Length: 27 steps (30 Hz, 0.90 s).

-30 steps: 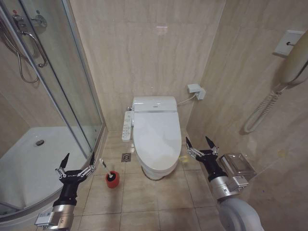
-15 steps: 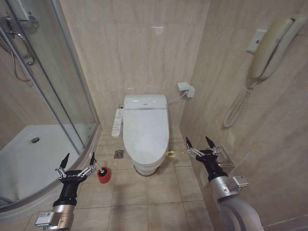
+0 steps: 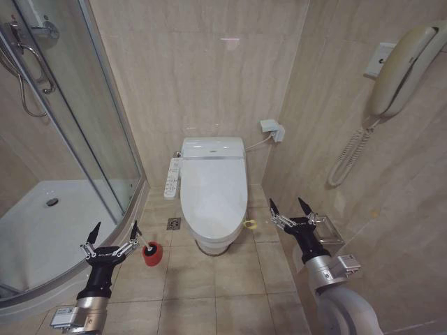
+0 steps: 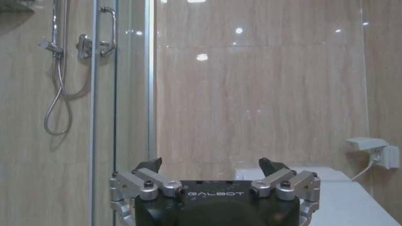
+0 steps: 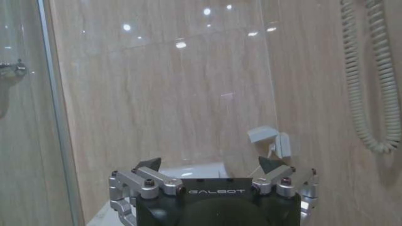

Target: Open the toilet lid, clean the toilet bowl with a toilet brush, close the toilet lid, and flush.

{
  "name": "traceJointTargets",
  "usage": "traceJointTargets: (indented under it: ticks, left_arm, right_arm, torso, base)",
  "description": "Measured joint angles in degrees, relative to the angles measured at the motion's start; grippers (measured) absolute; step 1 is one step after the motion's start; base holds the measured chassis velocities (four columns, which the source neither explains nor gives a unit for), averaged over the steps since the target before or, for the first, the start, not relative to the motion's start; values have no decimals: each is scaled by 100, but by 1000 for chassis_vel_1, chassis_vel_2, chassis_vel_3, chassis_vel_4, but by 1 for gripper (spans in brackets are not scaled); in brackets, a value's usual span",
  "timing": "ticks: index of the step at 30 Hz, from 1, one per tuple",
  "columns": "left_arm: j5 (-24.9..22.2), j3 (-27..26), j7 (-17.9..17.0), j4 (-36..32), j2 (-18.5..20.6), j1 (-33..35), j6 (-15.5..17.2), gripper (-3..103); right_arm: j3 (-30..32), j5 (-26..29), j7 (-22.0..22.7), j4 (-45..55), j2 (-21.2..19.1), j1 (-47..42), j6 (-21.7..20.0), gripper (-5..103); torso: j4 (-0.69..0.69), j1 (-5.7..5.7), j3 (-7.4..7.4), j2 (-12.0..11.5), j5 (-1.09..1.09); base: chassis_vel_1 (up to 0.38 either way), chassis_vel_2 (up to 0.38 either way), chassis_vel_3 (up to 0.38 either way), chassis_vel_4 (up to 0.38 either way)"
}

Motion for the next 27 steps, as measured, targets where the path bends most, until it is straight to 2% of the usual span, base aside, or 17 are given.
traceJointTargets:
  ticks: [9, 11, 21, 27]
  left_arm:
    - [0, 0, -1, 0, 0, 2, 0, 100]
    - [0, 0, 0, 0, 0, 2, 0, 100]
    - [0, 2, 0, 0, 0, -2, 0, 100]
    - [0, 1, 0, 0, 0, 1, 0, 100]
  right_arm:
    - [0, 0, -2, 0, 0, -1, 0, 100]
    - [0, 0, -2, 0, 1, -2, 0, 100]
    - [1, 0, -1, 0, 0, 1, 0, 100]
    - [1, 0, -1, 0, 0, -1, 0, 100]
  torso:
    - [3, -3, -1, 1, 0]
    - [-1, -6, -3, 2, -1]
    - [0, 4, 2, -1, 0]
    - [2, -3, -1, 0, -1]
  base:
    - [153, -79, -175, 74]
    - [168, -71, -159, 86]
    - [-4, -7, 14, 6]
    - [105, -31, -109, 44]
